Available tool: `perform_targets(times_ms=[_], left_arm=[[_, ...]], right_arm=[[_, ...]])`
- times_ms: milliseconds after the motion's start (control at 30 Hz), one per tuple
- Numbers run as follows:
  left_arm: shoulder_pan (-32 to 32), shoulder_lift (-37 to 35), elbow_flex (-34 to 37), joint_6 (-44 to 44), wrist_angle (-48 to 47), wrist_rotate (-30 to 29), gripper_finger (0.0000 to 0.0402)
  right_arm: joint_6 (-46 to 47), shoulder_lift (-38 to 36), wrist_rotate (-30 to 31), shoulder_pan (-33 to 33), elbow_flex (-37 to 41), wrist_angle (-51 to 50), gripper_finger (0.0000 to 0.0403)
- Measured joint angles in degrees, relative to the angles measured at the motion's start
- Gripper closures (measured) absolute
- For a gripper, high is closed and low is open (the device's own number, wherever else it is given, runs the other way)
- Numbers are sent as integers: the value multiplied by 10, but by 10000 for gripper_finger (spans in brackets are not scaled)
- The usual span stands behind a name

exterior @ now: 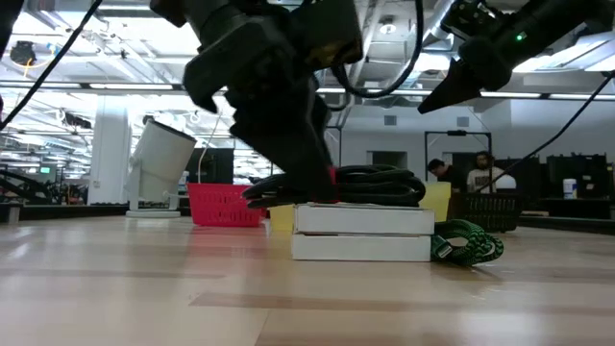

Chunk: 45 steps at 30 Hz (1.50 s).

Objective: Pick and place items into bin
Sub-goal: Put the bottom black charger cable into the yellow bin

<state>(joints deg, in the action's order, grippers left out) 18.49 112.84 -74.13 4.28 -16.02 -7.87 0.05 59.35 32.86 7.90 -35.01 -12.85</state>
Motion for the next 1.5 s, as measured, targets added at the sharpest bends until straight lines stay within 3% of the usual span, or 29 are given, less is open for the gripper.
perform_targets(times_ms=[700, 1167, 1500], left_arm=[[0, 0, -20, -10, -14, -5, 210], [1, -1, -20, -10, -23, 1, 315], [3, -1, -20, -1, -23, 14, 329]], right_arm=[[0, 0, 0, 0, 0, -2, 325], [0, 0, 0, 0, 0, -2, 325], [0, 0, 0, 0, 0, -2, 325]])
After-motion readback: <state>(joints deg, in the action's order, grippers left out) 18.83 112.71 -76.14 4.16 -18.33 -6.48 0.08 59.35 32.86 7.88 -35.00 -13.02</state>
